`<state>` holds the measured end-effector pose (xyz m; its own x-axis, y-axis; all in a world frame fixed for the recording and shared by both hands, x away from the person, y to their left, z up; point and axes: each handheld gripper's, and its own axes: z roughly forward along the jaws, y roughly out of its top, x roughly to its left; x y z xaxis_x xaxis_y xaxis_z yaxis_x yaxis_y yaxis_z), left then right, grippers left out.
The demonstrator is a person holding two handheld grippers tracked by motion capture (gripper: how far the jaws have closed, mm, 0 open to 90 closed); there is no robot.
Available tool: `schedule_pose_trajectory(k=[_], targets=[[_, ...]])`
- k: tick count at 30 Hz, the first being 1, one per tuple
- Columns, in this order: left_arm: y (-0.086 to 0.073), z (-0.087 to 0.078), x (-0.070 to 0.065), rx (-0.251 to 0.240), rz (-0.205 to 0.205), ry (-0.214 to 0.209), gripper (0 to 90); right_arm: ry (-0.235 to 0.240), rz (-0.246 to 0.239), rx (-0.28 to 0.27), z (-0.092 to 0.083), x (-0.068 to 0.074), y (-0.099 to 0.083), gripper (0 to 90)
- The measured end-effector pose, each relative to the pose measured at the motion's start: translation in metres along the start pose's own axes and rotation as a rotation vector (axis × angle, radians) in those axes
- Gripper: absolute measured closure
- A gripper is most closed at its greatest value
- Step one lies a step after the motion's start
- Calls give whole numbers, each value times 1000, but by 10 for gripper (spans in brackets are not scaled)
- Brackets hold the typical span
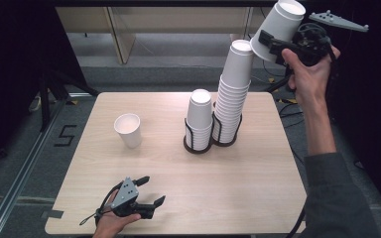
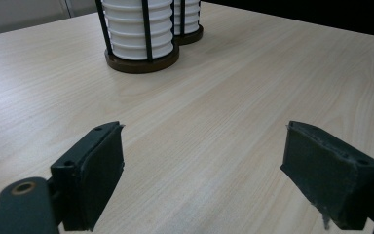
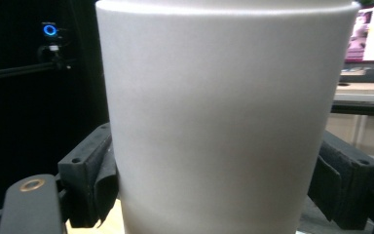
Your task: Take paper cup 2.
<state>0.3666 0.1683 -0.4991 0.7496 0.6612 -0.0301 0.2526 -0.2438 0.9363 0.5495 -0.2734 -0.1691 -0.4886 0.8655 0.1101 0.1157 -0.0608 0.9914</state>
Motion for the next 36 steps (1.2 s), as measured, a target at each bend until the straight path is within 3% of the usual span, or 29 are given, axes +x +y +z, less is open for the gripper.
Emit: schedule_pose_trajectory(k=[9,11,16,19,25,33,36], targets=[[0,0,-1,13,1,4,147,-40,-5,22,-40,-23,-16,172],[-1,2,-1,2,-5,-4,147,-69,-18,46,-47,-28,-24,172],[-1,2,-1,15,-12,3,147,-73,-38,85,-61,-37,-51,172],[-1,4,-2,12,-22,1,147,-63,-50,109,-66,-34,-72,172],[-1,5,-2,7,-23,-6,147,-7,-26,135,-72,-22,-109,172],[-1,3,-2,16,-18,4,147,78,-6,160,-79,8,-151,172],[-1,5,-1,-4,-23,-1,147,113,-8,188,-79,24,-169,172]])
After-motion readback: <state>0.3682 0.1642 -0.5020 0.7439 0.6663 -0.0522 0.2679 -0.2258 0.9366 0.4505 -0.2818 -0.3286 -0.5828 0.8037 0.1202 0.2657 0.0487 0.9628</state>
